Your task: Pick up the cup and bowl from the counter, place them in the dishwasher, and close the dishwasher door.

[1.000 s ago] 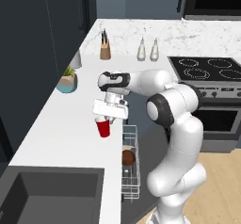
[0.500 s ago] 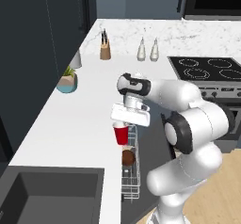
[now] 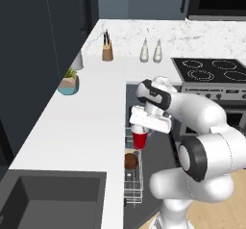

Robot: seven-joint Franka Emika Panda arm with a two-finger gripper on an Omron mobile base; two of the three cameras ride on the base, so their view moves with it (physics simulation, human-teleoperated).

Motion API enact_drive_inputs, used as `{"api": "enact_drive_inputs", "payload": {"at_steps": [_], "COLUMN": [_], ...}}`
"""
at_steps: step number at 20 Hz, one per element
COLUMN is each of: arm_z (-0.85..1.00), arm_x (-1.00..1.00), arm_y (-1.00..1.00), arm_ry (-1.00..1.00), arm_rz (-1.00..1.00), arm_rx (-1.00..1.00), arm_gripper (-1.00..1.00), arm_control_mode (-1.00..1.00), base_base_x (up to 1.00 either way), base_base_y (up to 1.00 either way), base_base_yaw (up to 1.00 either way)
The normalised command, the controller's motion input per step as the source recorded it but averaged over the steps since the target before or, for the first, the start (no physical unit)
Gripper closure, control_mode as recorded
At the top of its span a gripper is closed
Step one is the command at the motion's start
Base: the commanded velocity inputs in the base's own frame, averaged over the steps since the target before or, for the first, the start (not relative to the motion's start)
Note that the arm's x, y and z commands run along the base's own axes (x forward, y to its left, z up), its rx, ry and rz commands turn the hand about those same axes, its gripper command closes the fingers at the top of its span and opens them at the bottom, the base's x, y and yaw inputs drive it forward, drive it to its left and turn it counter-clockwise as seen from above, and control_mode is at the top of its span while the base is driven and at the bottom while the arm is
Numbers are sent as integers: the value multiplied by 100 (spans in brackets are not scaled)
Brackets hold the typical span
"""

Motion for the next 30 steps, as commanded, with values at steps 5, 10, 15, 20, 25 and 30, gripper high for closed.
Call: {"api": "enact_drive_inputs", "payload": {"at_steps": [5, 10, 15, 20, 25, 30], "arm_z": [-9, -17, -31, -27, -9, -26], "arm_x": [24, 36, 65, 67, 53, 48], "arm_y": [-52, -37, -31, -29, -23, -1], "arm_ry": [-24, -17, -6, -4, 0, -6], "arm_rz": [5, 21, 23, 24, 24, 26], "arm_rx": [2, 13, 0, 0, 0, 1], "arm_gripper": [100, 100, 100, 100, 100, 100], "arm_control_mode": [-100, -100, -100, -100, -100, -100], "base_base_x": [0, 0, 0, 0, 0, 0], "base_base_y": [0, 0, 0, 0, 0, 0], "base_base_yaw": [0, 0, 0, 0, 0, 0]}}
